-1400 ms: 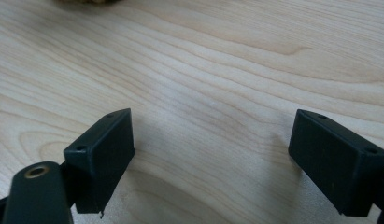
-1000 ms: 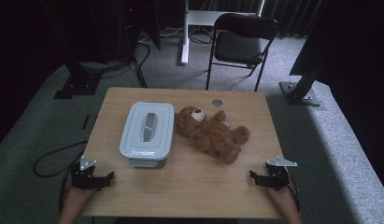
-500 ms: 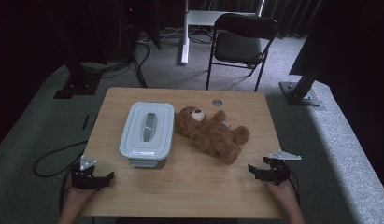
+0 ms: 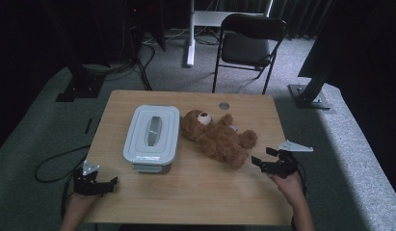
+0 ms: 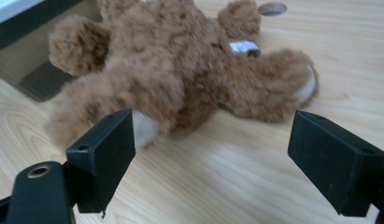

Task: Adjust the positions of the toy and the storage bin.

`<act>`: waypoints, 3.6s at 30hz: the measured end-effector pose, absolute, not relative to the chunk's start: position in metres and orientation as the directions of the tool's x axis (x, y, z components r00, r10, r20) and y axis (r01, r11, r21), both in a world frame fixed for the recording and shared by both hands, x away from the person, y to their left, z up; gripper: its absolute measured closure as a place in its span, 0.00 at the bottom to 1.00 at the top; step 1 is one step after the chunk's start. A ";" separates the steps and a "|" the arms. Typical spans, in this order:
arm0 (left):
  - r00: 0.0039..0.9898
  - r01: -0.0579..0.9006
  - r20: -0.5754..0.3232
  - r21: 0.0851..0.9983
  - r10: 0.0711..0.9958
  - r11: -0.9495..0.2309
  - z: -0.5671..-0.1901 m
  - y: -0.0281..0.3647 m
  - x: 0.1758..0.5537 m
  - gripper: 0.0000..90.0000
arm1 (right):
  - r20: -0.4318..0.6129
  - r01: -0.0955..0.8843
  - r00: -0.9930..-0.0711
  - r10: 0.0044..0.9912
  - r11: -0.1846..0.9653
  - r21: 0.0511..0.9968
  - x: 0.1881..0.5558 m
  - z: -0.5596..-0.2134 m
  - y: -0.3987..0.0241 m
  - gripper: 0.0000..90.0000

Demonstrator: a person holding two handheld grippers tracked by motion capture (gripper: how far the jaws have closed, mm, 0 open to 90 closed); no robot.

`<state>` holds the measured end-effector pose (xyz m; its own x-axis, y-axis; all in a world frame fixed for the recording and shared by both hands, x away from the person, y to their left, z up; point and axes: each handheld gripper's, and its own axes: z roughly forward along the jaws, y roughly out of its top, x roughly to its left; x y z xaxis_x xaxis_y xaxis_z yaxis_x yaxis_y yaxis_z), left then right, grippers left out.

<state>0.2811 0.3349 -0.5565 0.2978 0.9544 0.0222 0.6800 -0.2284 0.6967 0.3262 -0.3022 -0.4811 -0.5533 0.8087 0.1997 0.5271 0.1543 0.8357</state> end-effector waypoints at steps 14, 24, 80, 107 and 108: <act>0.296 0.681 0.021 0.697 0.955 -0.226 -0.556 0.335 0.281 0.01 | 0.193 0.501 -0.610 0.768 0.185 0.845 0.354 -0.461 -0.281 0.17; 0.296 0.681 0.021 0.697 0.955 -0.226 -0.556 0.335 0.281 0.01 | 0.204 0.495 -0.679 0.705 0.234 0.837 0.378 -0.453 -0.255 0.16; 0.292 0.681 0.021 0.697 0.956 -0.224 -0.556 0.335 0.281 0.01 | 0.222 0.656 -0.659 0.718 0.405 0.637 0.444 -0.509 -0.188 0.24; 0.291 0.683 0.021 0.696 0.957 -0.223 -0.556 0.334 0.281 0.01 | 0.140 0.616 -0.457 0.878 0.199 0.762 0.433 -0.483 -0.197 0.75; 0.290 0.683 0.021 0.696 0.957 -0.222 -0.556 0.334 0.281 0.01 | 0.169 0.632 -0.392 0.904 0.131 0.764 0.438 -0.479 -0.205 0.74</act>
<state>0.2814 0.3343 -0.5564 0.2905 0.9567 0.0206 0.6825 -0.2222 0.6962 0.4378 -0.2048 -0.4789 -0.3920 0.9043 0.1689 0.6317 0.1311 0.7641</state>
